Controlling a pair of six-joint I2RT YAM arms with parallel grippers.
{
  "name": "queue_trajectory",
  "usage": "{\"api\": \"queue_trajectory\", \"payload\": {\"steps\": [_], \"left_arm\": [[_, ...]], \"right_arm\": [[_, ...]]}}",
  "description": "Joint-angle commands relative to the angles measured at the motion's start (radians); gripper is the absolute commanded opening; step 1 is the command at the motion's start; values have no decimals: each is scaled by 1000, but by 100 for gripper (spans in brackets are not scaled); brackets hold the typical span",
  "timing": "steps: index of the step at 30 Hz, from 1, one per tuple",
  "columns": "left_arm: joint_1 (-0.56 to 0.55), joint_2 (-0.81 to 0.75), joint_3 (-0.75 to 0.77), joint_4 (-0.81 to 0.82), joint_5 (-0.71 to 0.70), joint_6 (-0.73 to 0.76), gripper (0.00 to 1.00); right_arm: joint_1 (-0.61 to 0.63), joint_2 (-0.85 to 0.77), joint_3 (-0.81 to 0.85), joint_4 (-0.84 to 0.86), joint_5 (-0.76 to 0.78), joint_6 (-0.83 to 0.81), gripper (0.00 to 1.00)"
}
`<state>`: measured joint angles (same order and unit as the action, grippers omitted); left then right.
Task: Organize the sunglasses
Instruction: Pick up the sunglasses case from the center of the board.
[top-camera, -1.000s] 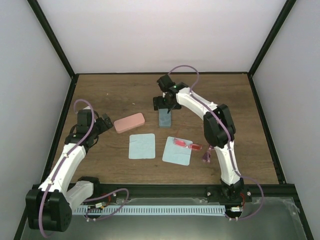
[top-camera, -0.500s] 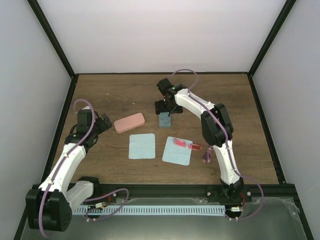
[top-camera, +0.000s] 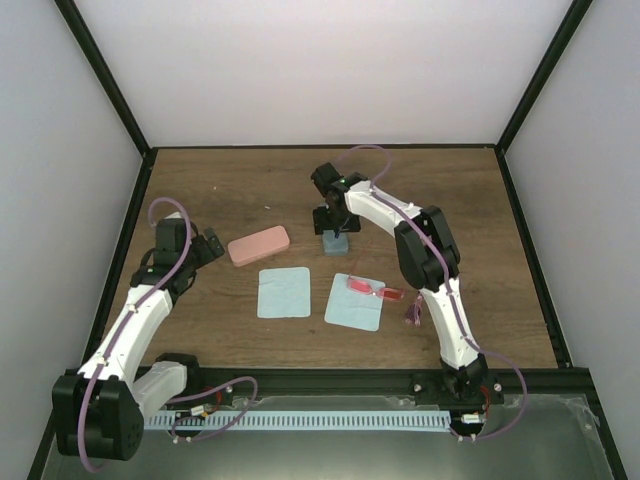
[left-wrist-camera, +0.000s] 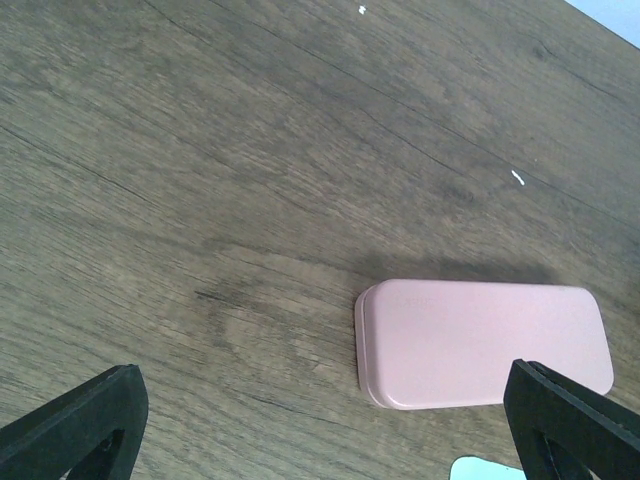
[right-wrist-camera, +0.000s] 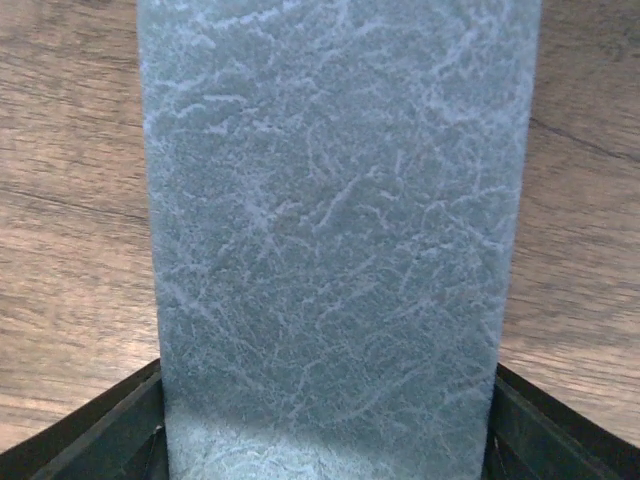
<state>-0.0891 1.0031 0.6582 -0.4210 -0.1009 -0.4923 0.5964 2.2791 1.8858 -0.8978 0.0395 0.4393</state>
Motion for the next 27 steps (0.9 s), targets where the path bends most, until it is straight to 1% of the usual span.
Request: {"api": "queue_trajectory", "payload": {"steps": [1, 7, 11, 13, 14, 17, 18, 19, 21, 22, 24, 27], "left_arm": [[-3, -3, 16, 8, -10, 17, 100], [-3, 0, 17, 15, 1, 14, 100], [-3, 6, 19, 35, 51, -7, 100], [-3, 9, 19, 59, 97, -31, 100], [-3, 11, 18, 74, 126, -47, 100], [-3, 4, 10, 161, 282, -98, 100], [-4, -1, 4, 222, 344, -122, 100], [-4, -5, -1, 270, 407, -148, 100], [-5, 1, -1, 371, 524, -198, 94], [-9, 12, 6, 410, 568, -236, 92], [-22, 41, 34, 459, 644, -262, 92], [-58, 94, 86, 485, 705, -260, 93]], "right_arm": [[7, 6, 52, -26, 39, 17, 73], [7, -55, 68, -32, 23, 11, 69], [-4, -167, -14, 45, -82, -24, 65], [-13, -237, -98, 126, -189, -49, 64], [-22, -274, -142, 193, -253, -60, 64], [-33, -368, -266, 331, -444, -97, 66], [-33, -388, -292, 360, -502, -110, 68], [-33, -402, -307, 379, -564, -125, 69], [-33, -416, -321, 399, -694, -149, 71], [-33, -423, -331, 414, -752, -154, 71], [-34, -441, -353, 443, -829, -158, 70], [-33, -467, -378, 479, -914, -160, 70]]}}
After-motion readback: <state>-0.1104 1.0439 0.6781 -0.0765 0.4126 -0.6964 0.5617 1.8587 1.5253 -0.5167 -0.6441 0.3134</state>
